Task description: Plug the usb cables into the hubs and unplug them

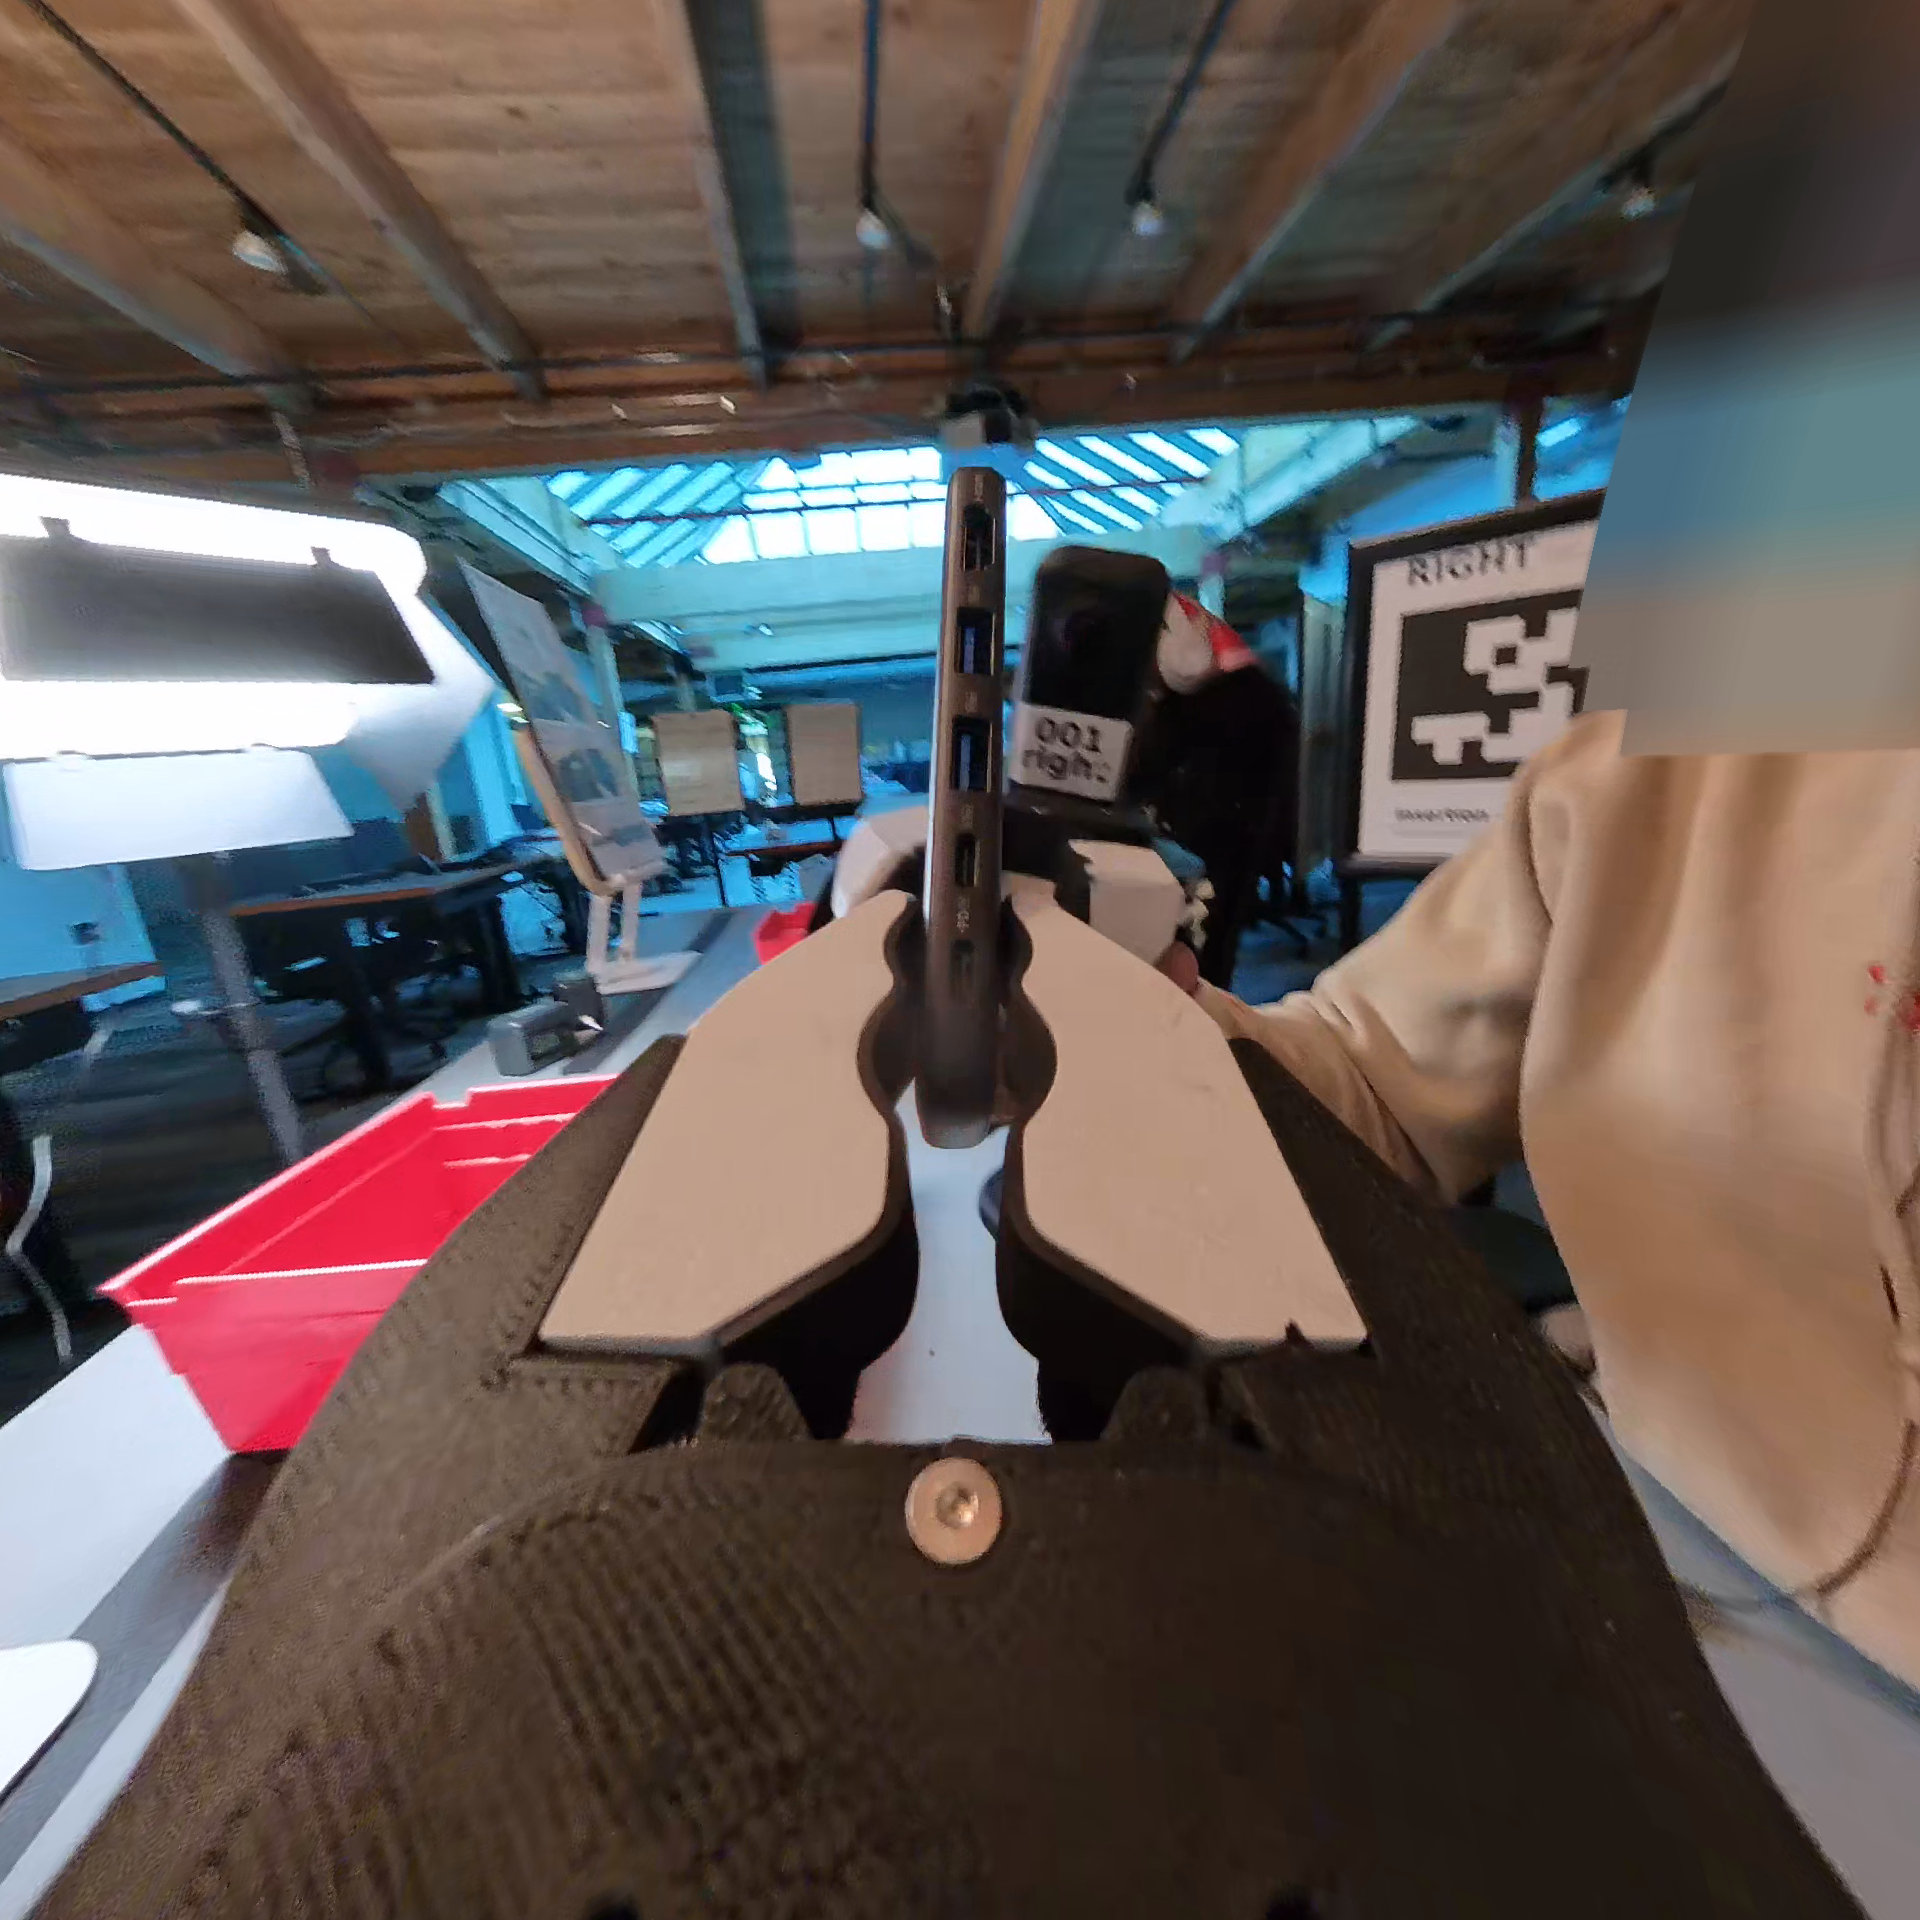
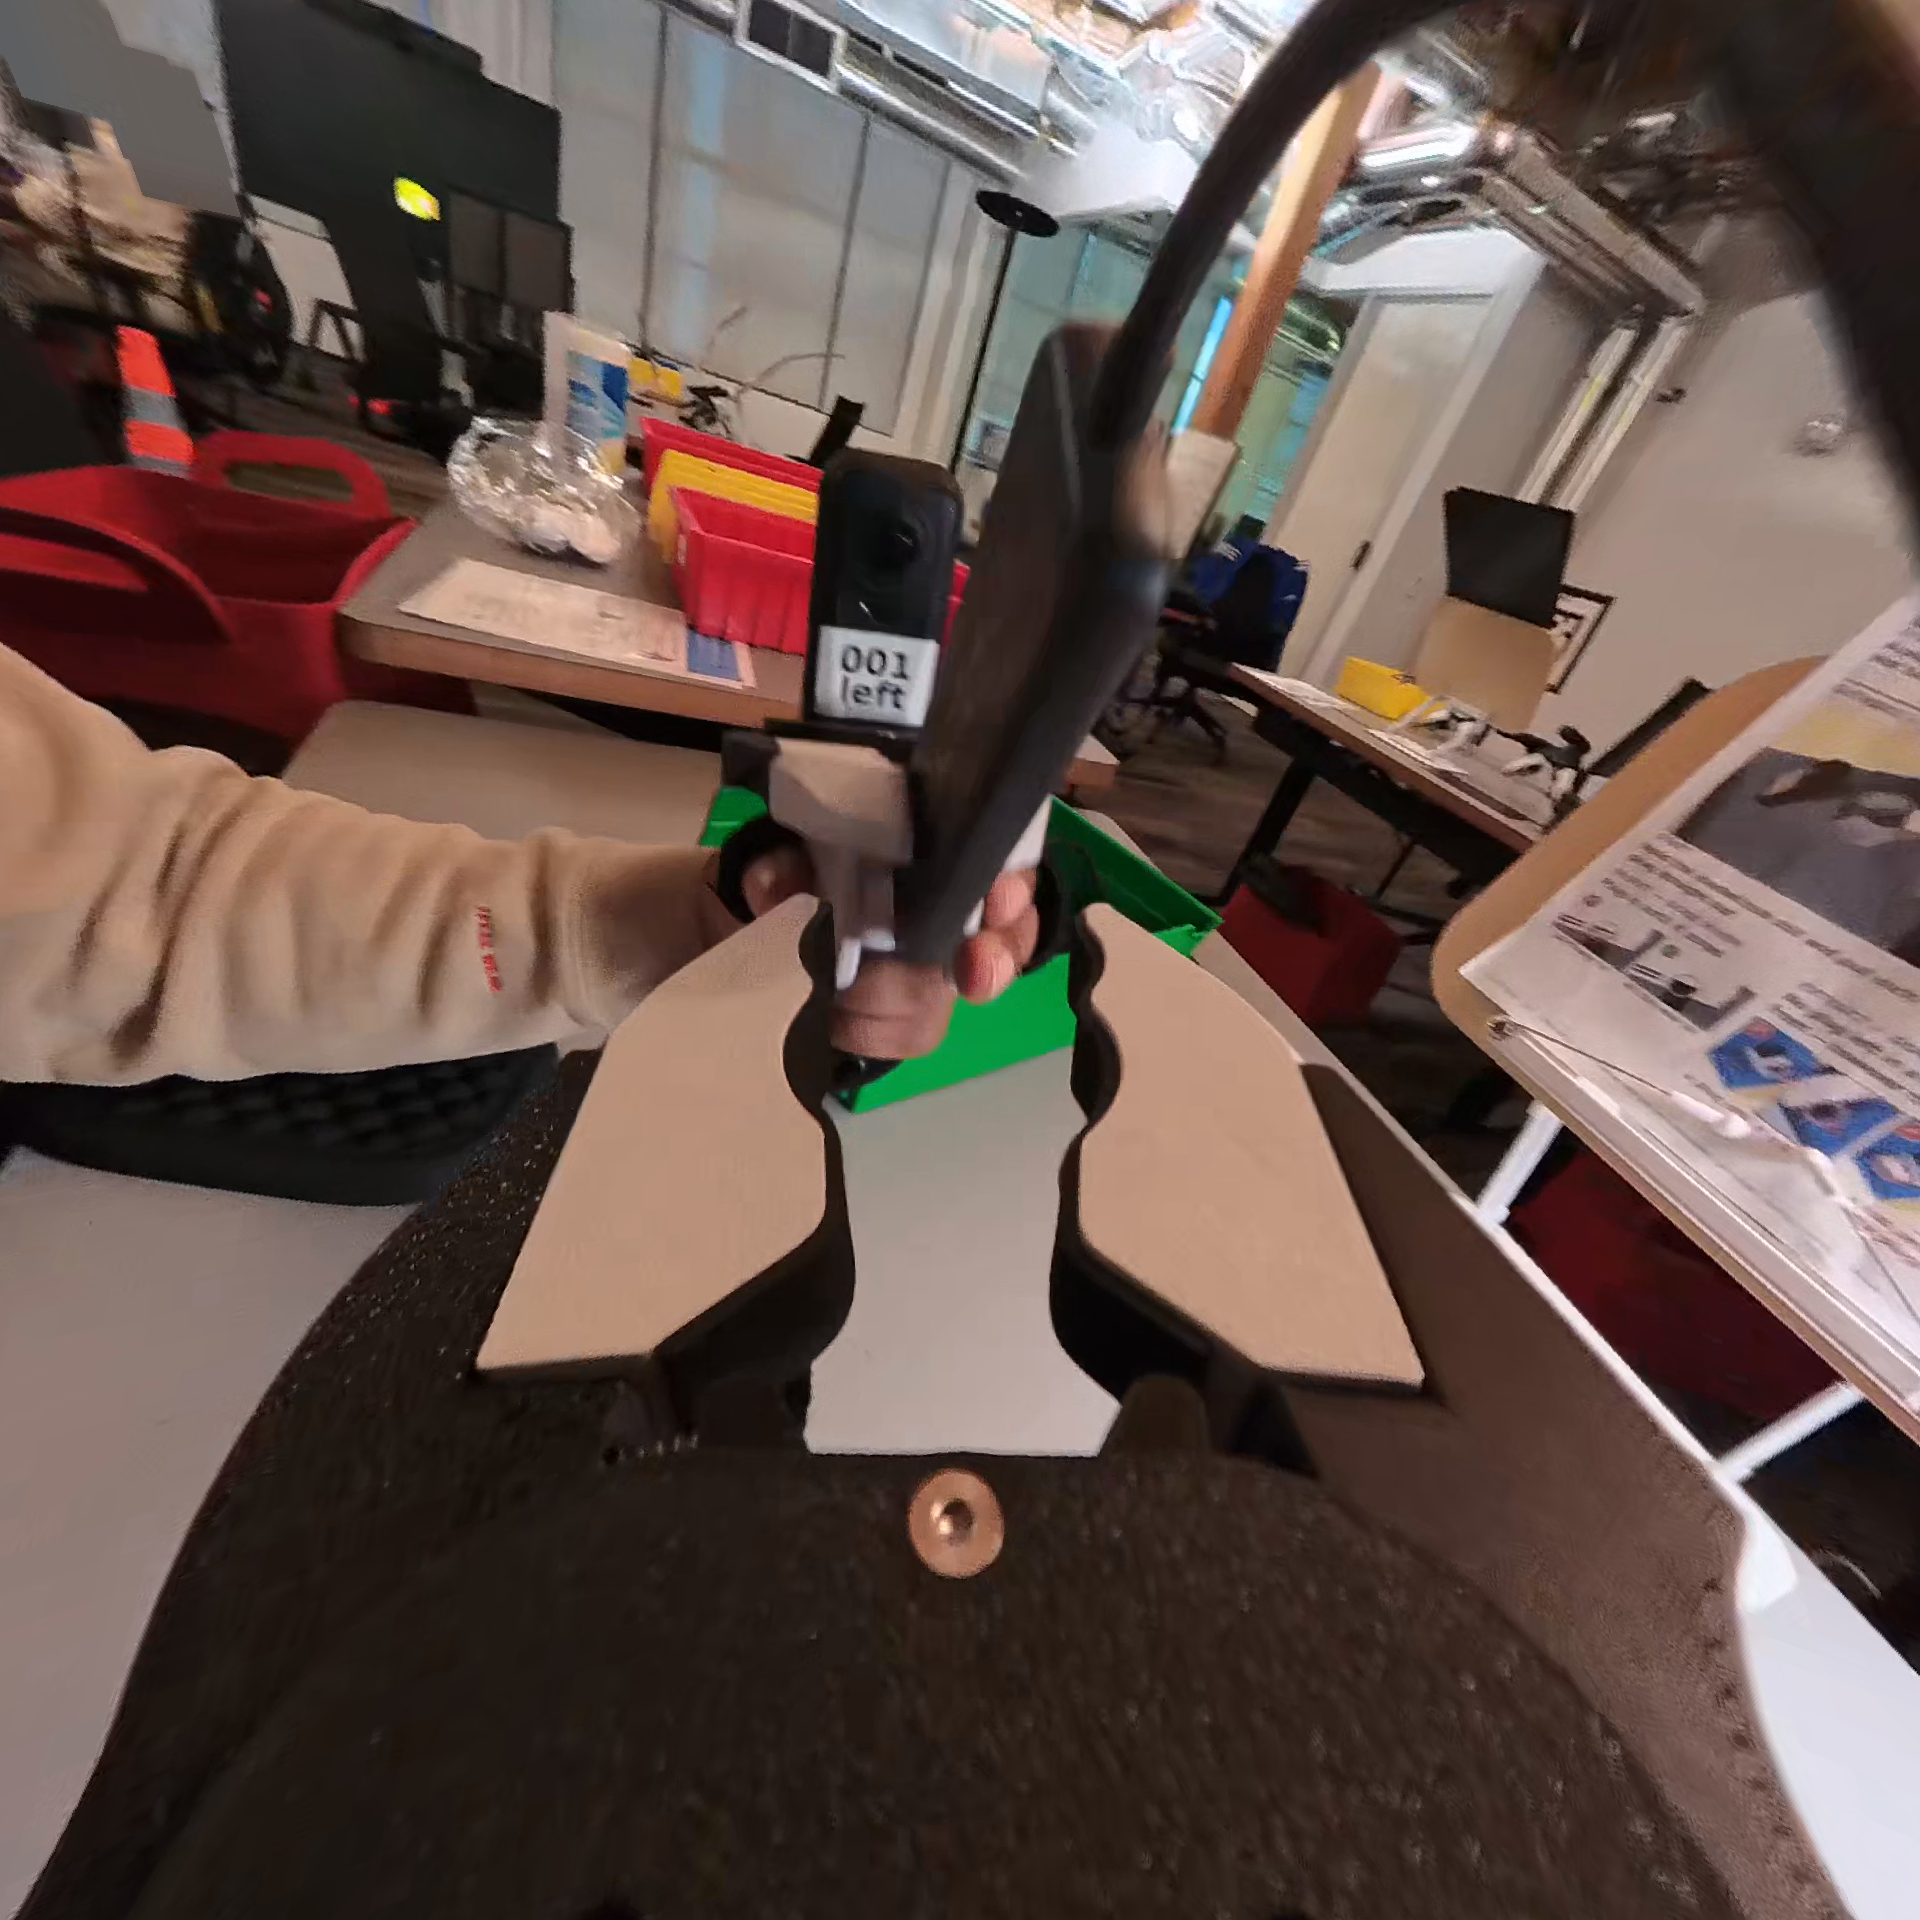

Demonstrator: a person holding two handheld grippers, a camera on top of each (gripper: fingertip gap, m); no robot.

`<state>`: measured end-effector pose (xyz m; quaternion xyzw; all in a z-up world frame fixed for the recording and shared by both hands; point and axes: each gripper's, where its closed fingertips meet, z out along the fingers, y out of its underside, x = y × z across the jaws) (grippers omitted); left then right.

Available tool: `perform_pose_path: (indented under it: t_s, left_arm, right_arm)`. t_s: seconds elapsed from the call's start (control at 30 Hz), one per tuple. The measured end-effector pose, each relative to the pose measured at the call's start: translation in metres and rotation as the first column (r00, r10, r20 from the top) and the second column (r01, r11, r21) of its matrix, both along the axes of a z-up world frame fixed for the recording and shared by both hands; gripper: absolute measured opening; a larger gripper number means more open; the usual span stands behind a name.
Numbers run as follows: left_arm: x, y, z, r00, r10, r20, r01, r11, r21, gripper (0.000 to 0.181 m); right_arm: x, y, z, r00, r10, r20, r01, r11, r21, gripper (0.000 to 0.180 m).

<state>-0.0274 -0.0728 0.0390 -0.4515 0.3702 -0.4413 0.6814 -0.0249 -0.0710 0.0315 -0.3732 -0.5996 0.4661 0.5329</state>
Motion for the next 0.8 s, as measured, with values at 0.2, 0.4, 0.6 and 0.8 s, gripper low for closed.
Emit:
perform_pose_path:
  t_s: [0.2,0.4,0.6,0.8]
  left_arm:
    - [0.026,0.000,-0.029,0.987,-0.045,-0.157,0.041,0.999,-0.032,0.013]
    - [0.027,0.008,-0.038,0.972,-0.002,-0.236,-0.016,0.997,-0.074,0.015]
    - [0.016,0.017,-0.039,0.952,0.084,-0.296,-0.114,0.990,-0.088,0.018]
    - [-0.027,0.026,-0.032,0.869,0.256,-0.423,-0.306,0.950,-0.054,0.018]
  right_arm:
    - [0.010,-0.007,-0.004,0.997,0.063,0.035,-0.065,0.996,0.057,0.016]
    - [0.012,-0.002,-0.012,0.994,0.066,0.089,-0.073,0.995,0.071,0.013]
    - [0.015,0.006,-0.010,0.995,0.018,0.098,-0.028,0.995,0.100,0.013]
    - [0.025,0.019,0.000,0.998,-0.010,0.067,0.005,0.997,0.080,0.013]
